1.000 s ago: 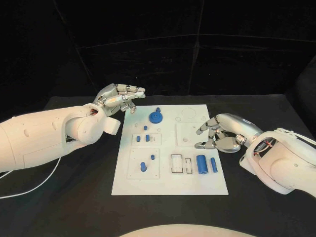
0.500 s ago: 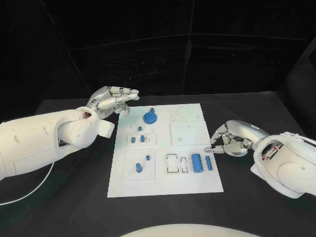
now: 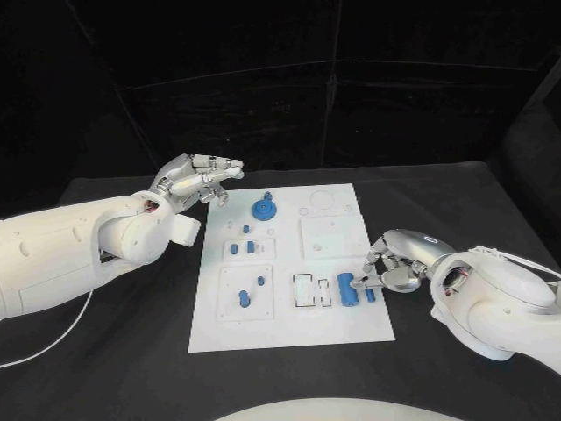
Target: Assemble the parts on the task board
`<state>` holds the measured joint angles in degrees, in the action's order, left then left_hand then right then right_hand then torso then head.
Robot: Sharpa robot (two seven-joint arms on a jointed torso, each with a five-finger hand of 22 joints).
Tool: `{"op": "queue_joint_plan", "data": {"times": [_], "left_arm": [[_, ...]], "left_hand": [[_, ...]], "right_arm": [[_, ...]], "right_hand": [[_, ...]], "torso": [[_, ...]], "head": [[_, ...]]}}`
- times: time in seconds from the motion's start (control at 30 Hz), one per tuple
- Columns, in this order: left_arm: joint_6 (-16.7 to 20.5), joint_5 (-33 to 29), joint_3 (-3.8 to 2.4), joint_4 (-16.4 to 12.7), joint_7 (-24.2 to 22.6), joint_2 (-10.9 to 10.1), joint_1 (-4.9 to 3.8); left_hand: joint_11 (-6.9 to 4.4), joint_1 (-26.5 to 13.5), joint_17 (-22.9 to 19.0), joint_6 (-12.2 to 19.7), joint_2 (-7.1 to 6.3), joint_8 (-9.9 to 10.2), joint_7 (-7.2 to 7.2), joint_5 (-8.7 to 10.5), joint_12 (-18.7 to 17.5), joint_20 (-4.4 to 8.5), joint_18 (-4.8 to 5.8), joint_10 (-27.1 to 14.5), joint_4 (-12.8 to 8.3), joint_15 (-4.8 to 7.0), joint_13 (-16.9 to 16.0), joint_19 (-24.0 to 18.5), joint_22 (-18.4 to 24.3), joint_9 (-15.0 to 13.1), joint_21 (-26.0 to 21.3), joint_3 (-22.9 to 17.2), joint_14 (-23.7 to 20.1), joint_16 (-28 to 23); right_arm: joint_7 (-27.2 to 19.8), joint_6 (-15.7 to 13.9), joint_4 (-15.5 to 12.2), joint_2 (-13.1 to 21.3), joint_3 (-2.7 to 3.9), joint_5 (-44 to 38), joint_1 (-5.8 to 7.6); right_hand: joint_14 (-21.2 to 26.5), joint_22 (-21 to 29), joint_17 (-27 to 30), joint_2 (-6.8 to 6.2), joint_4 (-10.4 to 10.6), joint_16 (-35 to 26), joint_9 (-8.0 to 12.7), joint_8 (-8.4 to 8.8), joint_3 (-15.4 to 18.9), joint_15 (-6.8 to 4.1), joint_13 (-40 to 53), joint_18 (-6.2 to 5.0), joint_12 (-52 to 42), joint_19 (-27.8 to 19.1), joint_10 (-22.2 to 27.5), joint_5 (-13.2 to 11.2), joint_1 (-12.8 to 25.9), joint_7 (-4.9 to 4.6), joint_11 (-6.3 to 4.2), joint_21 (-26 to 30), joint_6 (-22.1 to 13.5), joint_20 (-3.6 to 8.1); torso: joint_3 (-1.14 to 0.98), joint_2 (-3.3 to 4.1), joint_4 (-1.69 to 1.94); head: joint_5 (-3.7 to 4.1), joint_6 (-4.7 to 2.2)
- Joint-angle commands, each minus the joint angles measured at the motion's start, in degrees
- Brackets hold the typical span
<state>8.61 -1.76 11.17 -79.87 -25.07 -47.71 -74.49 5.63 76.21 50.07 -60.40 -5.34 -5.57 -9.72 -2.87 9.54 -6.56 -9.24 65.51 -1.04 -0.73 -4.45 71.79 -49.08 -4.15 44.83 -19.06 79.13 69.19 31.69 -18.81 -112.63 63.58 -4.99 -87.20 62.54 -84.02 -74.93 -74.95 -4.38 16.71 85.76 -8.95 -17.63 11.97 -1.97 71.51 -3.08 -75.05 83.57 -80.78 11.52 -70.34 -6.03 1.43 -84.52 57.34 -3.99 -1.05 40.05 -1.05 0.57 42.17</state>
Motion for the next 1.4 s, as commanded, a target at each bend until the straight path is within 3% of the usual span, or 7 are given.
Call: {"op": "queue_joint_plan", "data": {"times": [0.03, 0.77, 1.1, 1.23, 1.3, 1.4], "left_arm": [[-0.64, -0.13, -0.03, -0.15, -0.29, -0.07, -0.06], [-0.71, -0.13, -0.03, -0.26, -0.06, -0.25, -0.06], [-0.66, -0.13, -0.03, -0.39, -0.02, -0.4, -0.06], [-0.7, -0.13, -0.03, -0.4, 0.0, -0.41, -0.06], [-0.7, -0.13, -0.03, -0.42, 0.0, -0.42, -0.06], [-0.7, -0.13, -0.03, -0.44, 0.01, -0.46, -0.07]], "left_hand": [[0.09, 0.3, -0.05, 0.33, 0.49, -0.32, -0.16, -0.07, 0.14, 0.0, -0.35, -0.51, -0.02, -0.04, -0.09, 0.0, 0.04, 0.0, -0.18, 0.27, -0.31, 0.13], [0.1, 0.26, -0.12, 0.32, 0.49, -0.34, -0.16, -0.07, 0.19, 0.0, -0.36, -0.51, 0.01, -0.04, -0.09, -0.02, 0.13, 0.0, -0.29, 0.34, -0.33, 0.11], [0.11, 0.23, -0.11, 0.35, 0.46, -0.34, -0.17, -0.06, 0.21, 0.0, -0.36, -0.55, 0.02, -0.05, -0.08, -0.01, 0.15, 0.0, -0.32, 0.42, -0.33, 0.12], [0.11, 0.23, -0.11, 0.35, 0.46, -0.34, -0.17, -0.06, 0.21, 0.0, -0.36, -0.55, 0.02, -0.05, -0.08, -0.01, 0.15, 0.0, -0.32, 0.42, -0.33, 0.12], [0.11, 0.23, -0.11, 0.35, 0.46, -0.34, -0.17, -0.06, 0.21, 0.0, -0.36, -0.55, 0.02, -0.05, -0.08, -0.01, 0.15, 0.0, -0.32, 0.42, -0.33, 0.12], [0.11, 0.23, -0.11, 0.35, 0.46, -0.34, -0.17, -0.06, 0.21, 0.0, -0.36, -0.55, 0.02, -0.05, -0.08, -0.01, 0.15, 0.0, -0.32, 0.42, -0.33, 0.12]], "right_arm": [[0.82, 0.46, 0.21, -0.7, -0.02, -2.21, -0.28], [2.16, 4.89, 2.89, -4.64, -0.05, -2.9, -2.25], [3.4, 5.57, 4.06, -5.72, -0.07, -4.22, -2.85], [3.59, 5.46, 4.35, -6.06, -0.07, -5.12, -2.93], [3.65, 5.18, 4.36, -6.12, -0.07, -5.47, -2.95], [3.7, 4.46, 4.18, -6.09, -0.07, -5.9, -2.97]], "right_hand": [[-4.22, -7.8, -5.57, -0.25, 0.05, 0.55, -0.25, -0.36, -0.56, -0.38, 1.61, 1.06, -1.25, 0.43, -0.76, -0.21, 0.35, 0.03, 0.05, -0.43, -0.66, -0.14], [-4.45, -7.98, -7.01, -0.33, 0.07, 1.15, -0.72, -0.95, -0.82, -0.3, 3.02, 1.1, -2.29, 0.52, -1.12, -0.1, 0.75, 0.02, 0.1, -0.55, -0.88, -0.23], [-4.41, -7.9, -7.16, 0.56, -0.45, 1.19, -1.18, -1.4, -1.47, -0.21, 3.37, 1.06, -2.32, 0.36, -0.83, 0.09, -1.35, -0.04, 0.16, -0.46, -1.35, -0.32], [-4.48, -8.01, -7.69, 1.39, -1.32, 1.37, -1.57, -1.86, -1.78, -0.24, 3.89, 1.08, -2.53, 0.41, -0.89, 2.06, -4.03, 0.01, 0.11, -0.52, -1.4, -0.32], [-4.54, -8.05, -8.03, 1.96, -2.14, 1.51, -1.76, -2.12, -2.15, -0.3, 4.28, 1.08, -2.77, 0.42, -1.05, 4.34, -5.73, 0.07, 0.06, -0.54, -1.26, -0.28], [-4.6, -8.08, -8.36, 2.55, -2.71, 1.63, -2.0, -2.51, -2.31, -0.37, 4.79, 1.09, -3.12, 0.43, -1.33, 5.63, -6.8, 0.19, -0.06, -0.55, -0.78, -0.23]], "torso": [[-0.03, 0.0, -0.07], [0.03, -0.01, 0.06], [0.01, -0.02, 0.05], [0.02, -0.02, 0.18], [0.02, -0.01, 0.13], [0.01, 0.0, 0.07]], "head": [[-0.09, -0.01], [-0.36, 0.22], [-0.66, 0.26], [-0.62, 0.27], [-0.67, 0.27], [-0.72, 0.24]]}}
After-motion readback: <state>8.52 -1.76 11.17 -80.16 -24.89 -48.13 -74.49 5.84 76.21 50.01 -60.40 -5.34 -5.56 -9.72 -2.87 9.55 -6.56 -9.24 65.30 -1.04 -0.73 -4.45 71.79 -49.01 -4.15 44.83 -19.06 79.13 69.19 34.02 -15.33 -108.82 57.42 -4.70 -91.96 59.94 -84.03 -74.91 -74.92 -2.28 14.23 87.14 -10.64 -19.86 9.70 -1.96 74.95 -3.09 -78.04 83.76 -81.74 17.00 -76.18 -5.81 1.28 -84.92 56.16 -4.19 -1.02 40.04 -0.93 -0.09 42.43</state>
